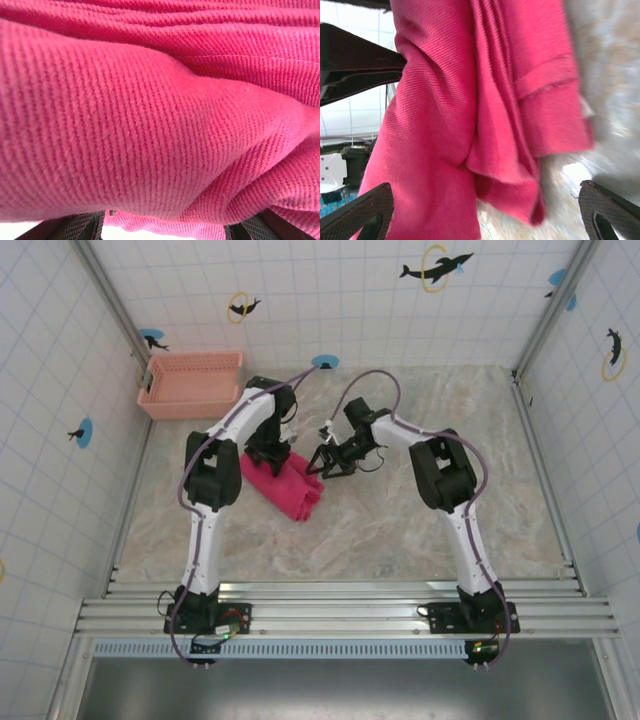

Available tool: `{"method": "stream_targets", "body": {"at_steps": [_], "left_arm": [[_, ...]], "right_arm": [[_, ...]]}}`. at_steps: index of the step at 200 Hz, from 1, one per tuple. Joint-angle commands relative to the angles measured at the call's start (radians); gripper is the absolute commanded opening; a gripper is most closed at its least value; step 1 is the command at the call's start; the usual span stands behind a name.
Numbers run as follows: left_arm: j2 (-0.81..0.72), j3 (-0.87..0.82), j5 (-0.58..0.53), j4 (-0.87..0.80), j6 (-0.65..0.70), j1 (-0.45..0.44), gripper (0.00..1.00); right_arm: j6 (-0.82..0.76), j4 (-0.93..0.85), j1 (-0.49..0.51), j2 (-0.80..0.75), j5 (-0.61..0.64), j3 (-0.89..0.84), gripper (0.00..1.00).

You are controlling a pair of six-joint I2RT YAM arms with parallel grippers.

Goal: Roll up the long pants

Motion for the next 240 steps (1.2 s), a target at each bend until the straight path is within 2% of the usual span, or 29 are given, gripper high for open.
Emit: {"method": "stream_targets", "body": {"at_steps": [1,51,83,128,146,154,166,170,196,218,220,221,223,224,240], "left_arm": [[0.121,-0.016,-0.015,0.168,0.017,-0.001,0.61],[0.149,0.027,-0.01,0.153,0.013,-0.019,0.61],[0.166,0.057,0.003,0.142,0.01,-0.028,0.61],[0.167,0.061,0.034,0.145,0.004,-0.028,0.61],[0.162,0.053,0.046,0.15,0.0,-0.028,0.61],[0.16,0.046,0.058,0.154,-0.001,-0.028,0.61],[0.154,0.038,0.069,0.16,-0.002,-0.028,0.61],[0.151,0.035,0.073,0.163,-0.003,-0.028,0.61],[0.126,0.019,0.13,0.181,-0.013,-0.021,0.61],[0.094,0.015,0.171,0.19,-0.021,-0.01,0.61],[0.092,0.016,0.175,0.19,-0.022,-0.009,0.61],[0.09,0.017,0.176,0.19,-0.022,-0.008,0.61],[0.087,0.017,0.178,0.19,-0.024,-0.007,0.61],[0.084,0.018,0.18,0.19,-0.025,-0.006,0.61],[0.046,0.025,0.204,0.189,-0.032,0.005,0.61]], "right_arm": [[0.013,0.007,0.078,0.06,-0.024,0.046,0.98],[0.065,0.023,0.181,0.105,0.022,0.112,0.98],[0.115,0.054,0.223,0.117,0.105,0.125,0.98],[0.354,0.413,0.269,0.102,0.16,-0.009,0.98],[0.427,0.501,0.282,0.103,0.191,-0.03,0.99],[0.453,0.519,0.285,0.109,0.204,-0.031,0.89],[0.497,0.548,0.287,0.131,0.193,-0.021,0.53],[0.514,0.552,0.288,0.138,0.191,-0.018,0.47],[0.541,0.586,0.294,0.15,0.202,-0.038,0.34],[0.585,0.663,0.292,0.132,0.222,-0.097,0.14],[0.593,0.675,0.29,0.132,0.223,-0.104,0.11],[0.602,0.688,0.29,0.129,0.222,-0.111,0.06],[0.605,0.695,0.289,0.128,0.222,-0.113,0.05],[0.615,0.709,0.288,0.127,0.223,-0.12,0.0],[0.686,0.825,0.279,0.113,0.23,-0.169,0.0]]}}
